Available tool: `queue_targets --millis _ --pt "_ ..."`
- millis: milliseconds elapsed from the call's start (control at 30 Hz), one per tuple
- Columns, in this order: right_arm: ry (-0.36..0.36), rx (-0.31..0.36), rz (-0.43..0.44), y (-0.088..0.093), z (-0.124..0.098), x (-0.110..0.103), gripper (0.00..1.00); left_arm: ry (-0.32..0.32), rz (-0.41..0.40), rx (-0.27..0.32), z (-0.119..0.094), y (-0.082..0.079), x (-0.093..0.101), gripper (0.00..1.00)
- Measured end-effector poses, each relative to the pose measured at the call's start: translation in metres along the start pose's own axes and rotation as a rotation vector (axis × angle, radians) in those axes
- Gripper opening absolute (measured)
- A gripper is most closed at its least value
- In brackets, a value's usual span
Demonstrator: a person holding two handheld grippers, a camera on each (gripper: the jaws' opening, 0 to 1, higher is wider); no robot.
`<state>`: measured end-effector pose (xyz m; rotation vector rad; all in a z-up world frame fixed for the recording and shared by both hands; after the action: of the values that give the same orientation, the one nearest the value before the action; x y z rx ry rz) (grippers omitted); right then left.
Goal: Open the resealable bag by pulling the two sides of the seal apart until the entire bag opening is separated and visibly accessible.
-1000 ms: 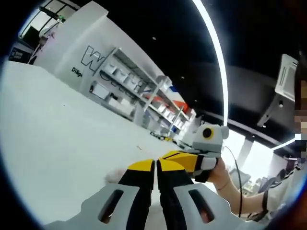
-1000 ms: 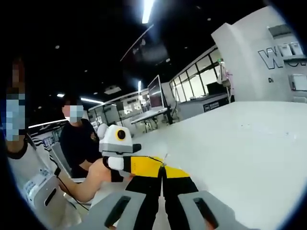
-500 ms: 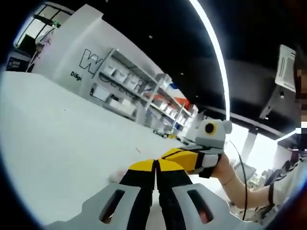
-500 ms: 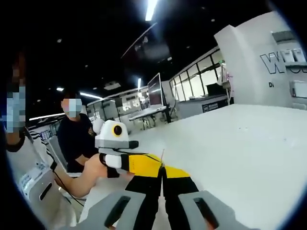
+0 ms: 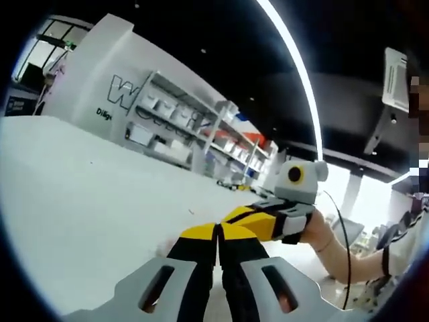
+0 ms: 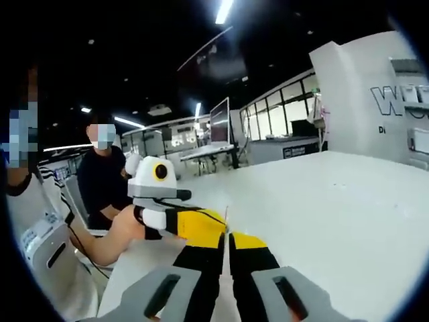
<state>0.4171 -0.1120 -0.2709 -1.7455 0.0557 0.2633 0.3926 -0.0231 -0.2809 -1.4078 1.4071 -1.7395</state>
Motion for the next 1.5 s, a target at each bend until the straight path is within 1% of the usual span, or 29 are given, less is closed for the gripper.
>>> queue_targets --millis 300,467,633,767,967,1267,1500 --pt "-0.007 0.021 0.049 -0.0013 -0.0017 0.0011 0.00 0.001 0.007 -0.006 -0.0005 0.0013 0.0004 0.02" --pt "-0.015 0.034 0.060 -0.0024 -0.0018 0.0007 0.00 0.025 -0.018 -0.023 -0.0013 0.0023 0.0023 0.03" --pt "-0.018 0.036 0.065 -0.0026 -0.0021 0.0006 0.00 0.025 -0.021 -0.024 -0.0010 0.0026 0.0025 0.04" --pt "-0.028 0.042 0.071 -0.0026 -0.0021 -0.0004 0.00 0.037 -0.040 -0.028 -0.0006 0.0019 0.0024 0.02" --pt "-0.032 0.042 0.074 -0.0018 -0.0016 -0.0015 0.00 0.040 -0.040 -0.033 -0.0006 0.0025 0.0022 0.01" --pt "-0.007 0.023 0.056 -0.0017 -0.0039 0.0016 0.00 0.015 0.045 -0.050 0.0003 0.0055 0.0041 0.01" --pt "0.008 0.000 0.026 -0.0012 -0.0035 0.0008 0.00 0.002 0.076 -0.065 -0.0007 0.0071 0.0042 0.00"
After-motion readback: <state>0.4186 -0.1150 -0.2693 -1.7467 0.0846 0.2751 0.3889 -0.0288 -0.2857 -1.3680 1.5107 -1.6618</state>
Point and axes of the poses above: the point that each gripper's makers call its tool centre point, and the gripper's own axes: z roughly forward along the fingers, x roughly to its right, y roughly out of its underside, the point moved 5 cm from there along -z, roughly backward along the fingers, and after that the axes turned 15 degrees about -y, right-handed, at the moved point
